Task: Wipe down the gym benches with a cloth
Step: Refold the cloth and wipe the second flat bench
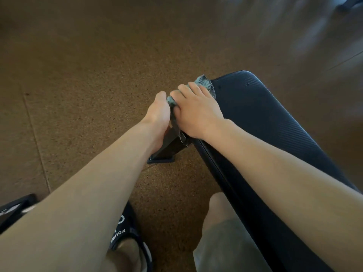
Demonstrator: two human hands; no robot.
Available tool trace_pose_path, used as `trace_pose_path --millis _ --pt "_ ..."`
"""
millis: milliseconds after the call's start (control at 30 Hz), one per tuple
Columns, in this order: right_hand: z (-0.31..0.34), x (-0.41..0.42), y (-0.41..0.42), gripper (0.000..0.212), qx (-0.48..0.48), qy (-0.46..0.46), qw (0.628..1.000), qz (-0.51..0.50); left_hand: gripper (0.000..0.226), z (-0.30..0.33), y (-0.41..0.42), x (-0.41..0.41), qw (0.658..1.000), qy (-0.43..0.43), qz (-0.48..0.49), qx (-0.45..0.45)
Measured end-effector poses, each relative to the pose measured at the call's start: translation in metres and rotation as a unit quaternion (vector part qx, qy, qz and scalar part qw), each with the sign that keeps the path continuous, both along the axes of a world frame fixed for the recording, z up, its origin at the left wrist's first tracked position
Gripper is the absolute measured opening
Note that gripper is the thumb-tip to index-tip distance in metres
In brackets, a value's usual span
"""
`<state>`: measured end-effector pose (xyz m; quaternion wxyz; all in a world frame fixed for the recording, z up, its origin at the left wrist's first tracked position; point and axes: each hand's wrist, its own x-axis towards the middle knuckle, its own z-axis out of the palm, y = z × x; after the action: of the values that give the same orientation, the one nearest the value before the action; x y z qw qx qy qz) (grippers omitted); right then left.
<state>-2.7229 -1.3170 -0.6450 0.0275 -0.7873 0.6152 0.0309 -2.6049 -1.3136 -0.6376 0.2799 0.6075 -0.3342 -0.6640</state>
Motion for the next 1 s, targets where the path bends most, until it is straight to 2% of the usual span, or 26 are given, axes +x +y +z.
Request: trace_pose_path --millis 67,167,300,367,433,500,533,600,667,733,800,867,1000 --pt "-0.001 -0.01 -0.002 0.049 -0.002 -0.049 0.999 -0.015 0.045 0.0 -0.002 -0.007 1.0 0.003 0.021 -0.001" --pt "-0.003 -0.041 0.031 0.056 0.007 -0.095 0.992 -0.088 0.046 0.002 0.001 -0.016 0.999 -0.019 0.028 -0.012" --pt "0.002 -0.065 0.128 0.063 0.04 -0.048 0.994 -0.095 0.057 -0.001 0.01 -0.03 0.996 -0.075 -0.046 -0.031" --pt "0.002 -0.06 0.155 0.065 0.067 -0.023 0.994 -0.078 0.059 -0.006 0.01 -0.034 0.993 -0.101 -0.048 -0.036" --pt "0.001 -0.058 0.147 0.065 0.072 -0.021 0.996 -0.044 0.062 -0.013 0.008 -0.036 0.995 -0.083 -0.046 -0.029" --pt "0.004 -0.061 0.113 0.064 0.065 -0.027 0.997 0.022 0.08 -0.028 0.002 -0.037 0.998 -0.056 -0.032 -0.016" --pt "0.004 -0.063 0.092 0.062 0.063 -0.03 0.996 0.05 0.089 -0.045 -0.005 -0.036 0.999 -0.039 -0.021 -0.012" --pt "0.005 -0.066 0.045 0.058 0.058 -0.046 0.995 0.065 0.093 -0.086 -0.017 -0.039 0.999 -0.036 0.006 -0.003" --pt "0.006 -0.065 0.003 0.054 0.052 -0.058 0.996 0.04 0.094 -0.1 -0.023 -0.042 0.999 -0.045 0.022 0.008" --pt "0.004 -0.069 -0.027 0.052 0.047 -0.058 0.997 -0.001 0.093 -0.068 -0.015 -0.048 0.998 -0.054 0.02 0.01" --pt "0.001 -0.087 -0.038 0.053 0.031 -0.066 0.996 -0.057 0.076 -0.023 0.002 -0.054 0.998 -0.067 0.009 -0.002" --pt "-0.001 -0.112 -0.032 0.055 0.02 -0.081 0.989 -0.123 0.064 -0.009 0.011 -0.06 0.996 -0.083 0.023 -0.016" --pt "0.0 -0.14 0.015 0.056 0.033 -0.102 0.967 -0.229 0.063 -0.012 0.014 -0.071 0.992 -0.106 0.055 -0.032"
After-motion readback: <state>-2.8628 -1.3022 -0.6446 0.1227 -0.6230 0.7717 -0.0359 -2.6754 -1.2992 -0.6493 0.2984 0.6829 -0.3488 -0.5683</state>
